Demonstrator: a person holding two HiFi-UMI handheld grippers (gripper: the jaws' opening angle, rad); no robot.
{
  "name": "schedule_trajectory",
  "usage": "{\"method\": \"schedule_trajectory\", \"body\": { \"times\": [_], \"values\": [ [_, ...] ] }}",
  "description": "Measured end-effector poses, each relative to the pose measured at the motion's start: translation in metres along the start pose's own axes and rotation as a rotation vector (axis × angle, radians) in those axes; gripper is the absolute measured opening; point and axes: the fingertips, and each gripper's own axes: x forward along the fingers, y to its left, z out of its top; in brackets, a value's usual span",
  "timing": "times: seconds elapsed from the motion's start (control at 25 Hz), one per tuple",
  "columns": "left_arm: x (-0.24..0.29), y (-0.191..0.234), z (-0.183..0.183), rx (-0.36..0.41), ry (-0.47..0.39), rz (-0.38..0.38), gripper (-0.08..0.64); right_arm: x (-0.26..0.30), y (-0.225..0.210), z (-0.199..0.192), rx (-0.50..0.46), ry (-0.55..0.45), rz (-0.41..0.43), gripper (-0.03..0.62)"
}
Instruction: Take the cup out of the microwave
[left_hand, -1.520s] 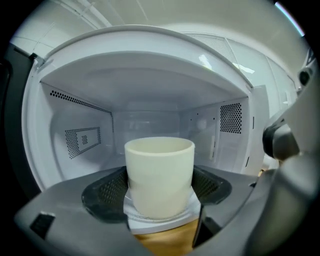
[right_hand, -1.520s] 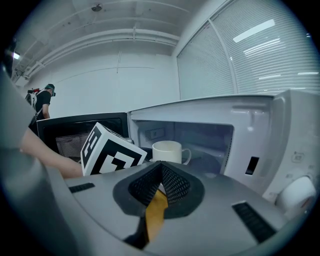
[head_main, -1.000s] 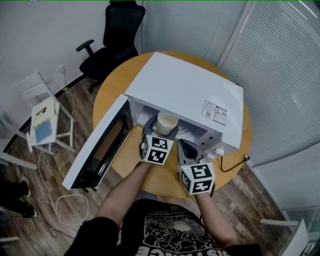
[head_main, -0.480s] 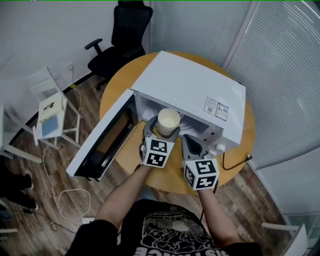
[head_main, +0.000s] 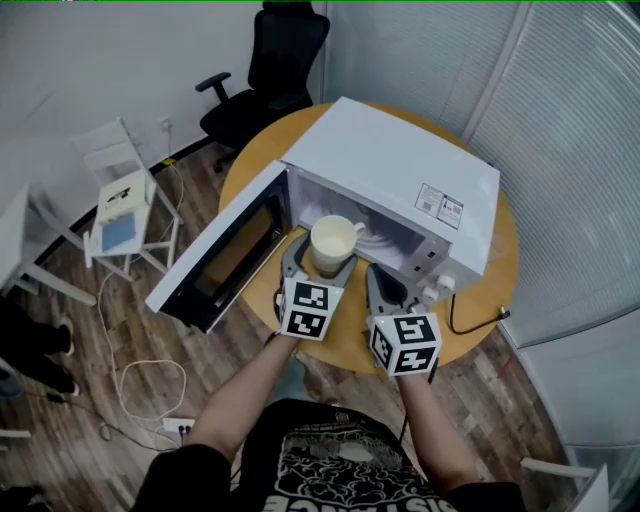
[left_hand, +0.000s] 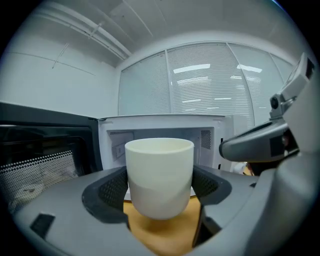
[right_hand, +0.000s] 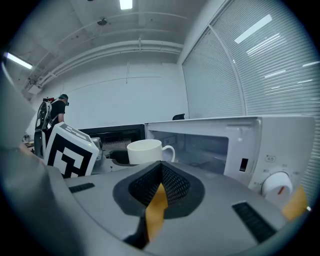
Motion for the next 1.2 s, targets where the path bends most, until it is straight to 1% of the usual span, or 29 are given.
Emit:
{"method": "schedule_trajectory", "body": {
  "times": [0.2,0.44,0.8,1.0,1.2],
  "values": [
    [-0.026,0.000,0.000,-0.024,-0.004,0.046,0.403,-0.011,0.010,-0.001,-0.013,-0.006,0.038,0.015],
    [-0.058,-0.004,0.001,-0.030,-0.012,0.100,0.403,-0.025,0.021,0.000,-0.023,-0.017,0.087,0.015],
    [-0.103,-0.005,-0.007,-0.059,-0.011,0.175,0.403,-0.042,0.045,-0.006,-0.038,-0.019,0.146,0.015],
    [-0.123,-0.005,-0.009,-0.066,-0.017,0.205,0.403,-0.049,0.059,-0.015,-0.050,-0.004,0.189,0.015],
    [-0.131,-0.007,-0.010,-0.068,-0.019,0.218,0.403,-0.052,0.065,-0.016,-0.047,-0.010,0.204,0.015]
  ]
}}
